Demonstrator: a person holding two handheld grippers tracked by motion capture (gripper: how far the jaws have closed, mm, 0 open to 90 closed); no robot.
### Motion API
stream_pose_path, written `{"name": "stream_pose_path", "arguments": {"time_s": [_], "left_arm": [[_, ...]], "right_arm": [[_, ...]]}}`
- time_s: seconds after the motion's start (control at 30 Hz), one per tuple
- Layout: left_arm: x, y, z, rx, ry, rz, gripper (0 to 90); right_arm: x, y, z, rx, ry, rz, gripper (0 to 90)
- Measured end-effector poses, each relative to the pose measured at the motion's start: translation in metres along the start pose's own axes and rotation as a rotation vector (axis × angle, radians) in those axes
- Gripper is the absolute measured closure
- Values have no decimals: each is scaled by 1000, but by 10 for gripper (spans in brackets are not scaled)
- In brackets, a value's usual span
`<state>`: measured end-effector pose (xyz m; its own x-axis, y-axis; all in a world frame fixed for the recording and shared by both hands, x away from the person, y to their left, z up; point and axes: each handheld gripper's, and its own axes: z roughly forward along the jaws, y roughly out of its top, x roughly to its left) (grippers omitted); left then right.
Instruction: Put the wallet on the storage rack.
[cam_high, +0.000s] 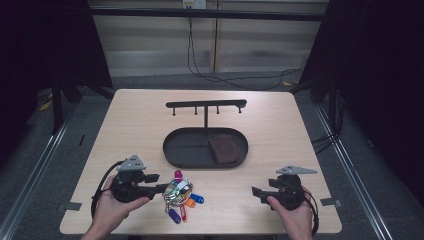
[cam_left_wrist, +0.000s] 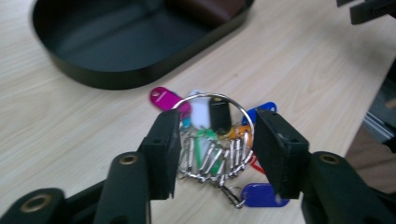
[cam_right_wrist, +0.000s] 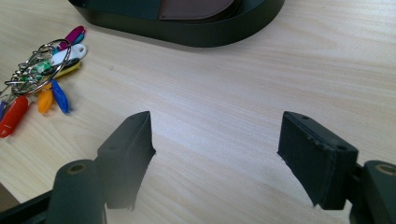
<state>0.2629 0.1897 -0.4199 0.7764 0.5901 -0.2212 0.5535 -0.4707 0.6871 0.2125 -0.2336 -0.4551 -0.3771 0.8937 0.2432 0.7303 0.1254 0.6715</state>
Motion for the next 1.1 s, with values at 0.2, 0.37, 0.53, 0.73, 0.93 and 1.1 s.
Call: {"name": "stream_pose_path", "arguments": {"time_s": [0.2,0.37,0.53,0.73,0.93,1.1], "left_arm": [[-9,14,15,116,-22,42,574],[-17,18,31,236,-43,85,571],[-19,25,49,316,-66,94,569],[-34,28,66,429,-83,139,681],[-33,33,79,473,-64,135,718],[-35,36,94,539,-64,145,730]], "right_arm": [[-1,-2,-2,-7,2,10,267],[-2,-2,-1,-1,-3,6,270],[-1,-3,0,-7,-8,-3,269],[0,-3,3,2,-7,-6,268],[0,-3,2,-2,-4,-5,269],[-1,-3,2,-1,-6,-3,269]]}}
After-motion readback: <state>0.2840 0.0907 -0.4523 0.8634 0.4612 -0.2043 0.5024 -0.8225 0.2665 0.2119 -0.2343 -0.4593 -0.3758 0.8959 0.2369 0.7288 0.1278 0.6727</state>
